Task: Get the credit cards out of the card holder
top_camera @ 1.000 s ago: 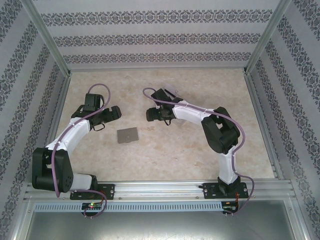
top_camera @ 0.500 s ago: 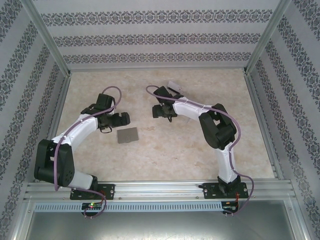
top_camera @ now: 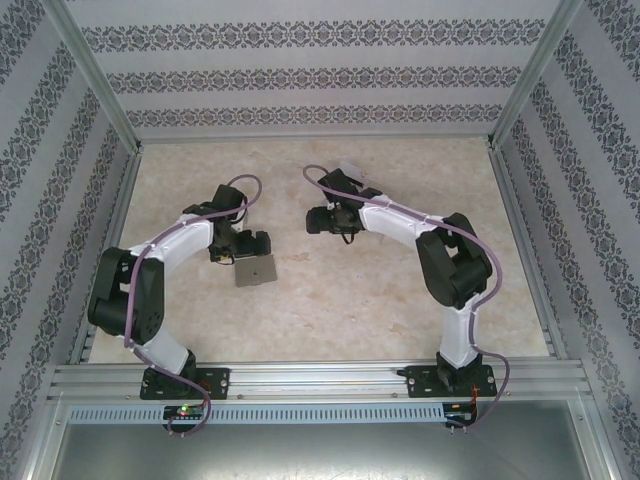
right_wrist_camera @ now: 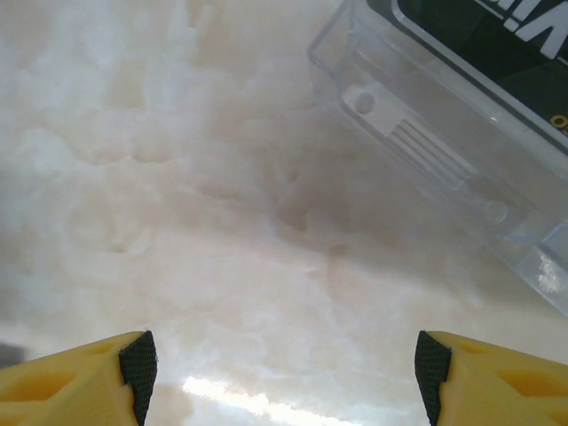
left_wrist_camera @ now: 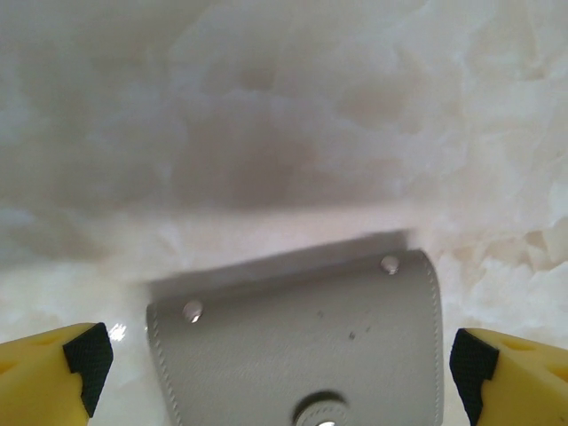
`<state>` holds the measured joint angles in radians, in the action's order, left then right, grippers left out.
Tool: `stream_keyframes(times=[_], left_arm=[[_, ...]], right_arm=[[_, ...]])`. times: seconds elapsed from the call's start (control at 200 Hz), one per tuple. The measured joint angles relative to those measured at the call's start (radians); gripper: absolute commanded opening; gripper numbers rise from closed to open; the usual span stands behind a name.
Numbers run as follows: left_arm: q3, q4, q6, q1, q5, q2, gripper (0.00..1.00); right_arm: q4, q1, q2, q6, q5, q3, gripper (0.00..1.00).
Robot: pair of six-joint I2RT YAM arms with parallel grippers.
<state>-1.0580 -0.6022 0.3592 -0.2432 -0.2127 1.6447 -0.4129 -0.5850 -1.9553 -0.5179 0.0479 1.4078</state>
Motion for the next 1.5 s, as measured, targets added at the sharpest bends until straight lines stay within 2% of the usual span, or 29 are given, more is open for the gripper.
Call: stream_keyframes(times=[0.33, 0.634, 0.804, 0.994, 1.089, 1.274, 1.499], left_arm=[[-0.060, -0.002, -0.015, -0.005, -0.070, 0.134, 1.00], [-0.022, -0.012, -0.018, -0.026, -0.095, 0.115, 0.99], [0.037, -0.015, -0.014, -0.065, -0.122, 0.068, 0.91], [0.099, -0.019, 0.011, -0.108, -0.206, 0.019, 0.86], [0.127, -0.010, 0.037, -0.136, -0.256, 0.004, 0.78], [0.199, 0.095, 0.111, -0.148, -0.297, -0.030, 0.66], [0.245, 0.170, 0.192, -0.147, -0.299, -0.058, 0.61]], right_arm=[[0.029, 0.000, 0.055, -0.035, 0.050, -0.061, 0.79], [0.032, 0.000, 0.068, -0.038, 0.067, -0.063, 0.79], [0.040, 0.000, 0.098, -0.050, 0.067, -0.084, 0.78], [0.045, 0.000, 0.135, -0.060, 0.066, -0.120, 0.79], [0.048, 0.000, 0.161, -0.064, 0.066, -0.154, 0.78], [0.047, -0.005, 0.192, -0.076, 0.093, -0.207, 0.70], [0.047, -0.079, 0.191, -0.080, 0.173, -0.254, 0.58]])
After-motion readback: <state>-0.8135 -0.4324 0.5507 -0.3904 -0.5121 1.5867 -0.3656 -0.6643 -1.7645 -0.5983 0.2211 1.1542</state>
